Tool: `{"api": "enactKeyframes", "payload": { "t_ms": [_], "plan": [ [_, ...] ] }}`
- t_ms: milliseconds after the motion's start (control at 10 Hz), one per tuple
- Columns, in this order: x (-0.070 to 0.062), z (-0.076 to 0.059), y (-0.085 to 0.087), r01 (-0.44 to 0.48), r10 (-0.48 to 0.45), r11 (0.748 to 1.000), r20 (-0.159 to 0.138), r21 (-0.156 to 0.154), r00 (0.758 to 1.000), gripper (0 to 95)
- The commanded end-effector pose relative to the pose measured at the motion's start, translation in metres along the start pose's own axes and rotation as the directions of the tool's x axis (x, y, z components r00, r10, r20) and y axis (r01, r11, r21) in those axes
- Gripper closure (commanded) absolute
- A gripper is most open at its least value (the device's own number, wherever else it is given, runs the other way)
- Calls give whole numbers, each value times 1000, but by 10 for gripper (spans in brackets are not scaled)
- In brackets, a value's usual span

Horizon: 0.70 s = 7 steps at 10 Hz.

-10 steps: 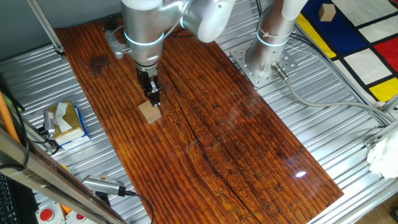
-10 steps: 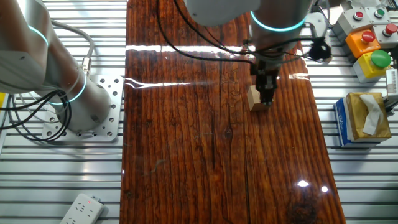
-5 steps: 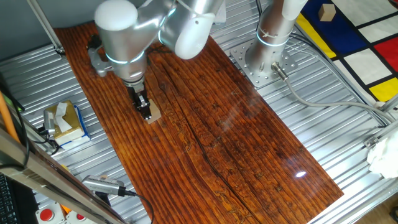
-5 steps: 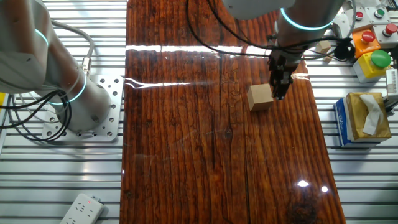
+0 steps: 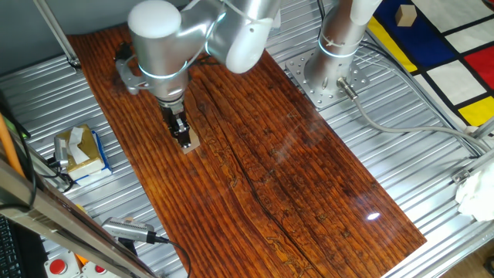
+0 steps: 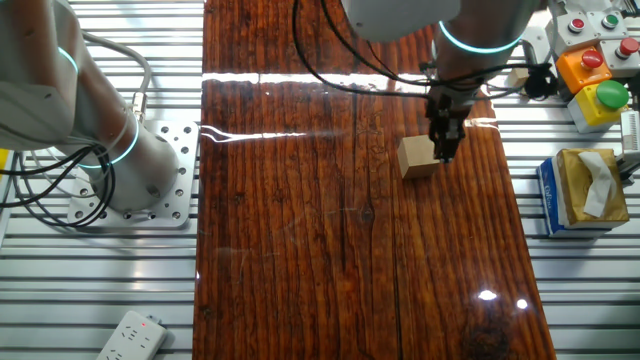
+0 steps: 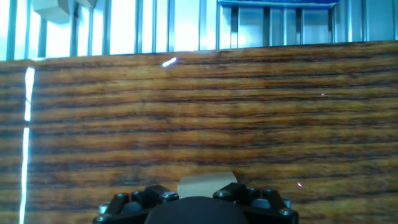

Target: Pick up the small block on the left and move it to the right

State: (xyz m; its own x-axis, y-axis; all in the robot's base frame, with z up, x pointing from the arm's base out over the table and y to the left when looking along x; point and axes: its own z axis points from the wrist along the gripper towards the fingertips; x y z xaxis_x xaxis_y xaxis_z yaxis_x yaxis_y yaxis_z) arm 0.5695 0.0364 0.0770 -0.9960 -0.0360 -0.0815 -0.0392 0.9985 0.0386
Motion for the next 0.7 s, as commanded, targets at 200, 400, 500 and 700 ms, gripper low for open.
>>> {"api": "enactKeyframes", "payload": {
  "t_ms": [200, 400, 500, 700],
  "plan": [
    [3, 4, -3, -1, 1, 1000, 20, 5, 1000, 380],
    [5, 7, -4, 1, -2, 1000, 24, 4, 1000, 380],
    [5, 7, -4, -1, 1, 1000, 26, 2, 1000, 380],
    [6, 8, -5, -12, 12, 1000, 47, -2, 999, 190]
  ]
}}
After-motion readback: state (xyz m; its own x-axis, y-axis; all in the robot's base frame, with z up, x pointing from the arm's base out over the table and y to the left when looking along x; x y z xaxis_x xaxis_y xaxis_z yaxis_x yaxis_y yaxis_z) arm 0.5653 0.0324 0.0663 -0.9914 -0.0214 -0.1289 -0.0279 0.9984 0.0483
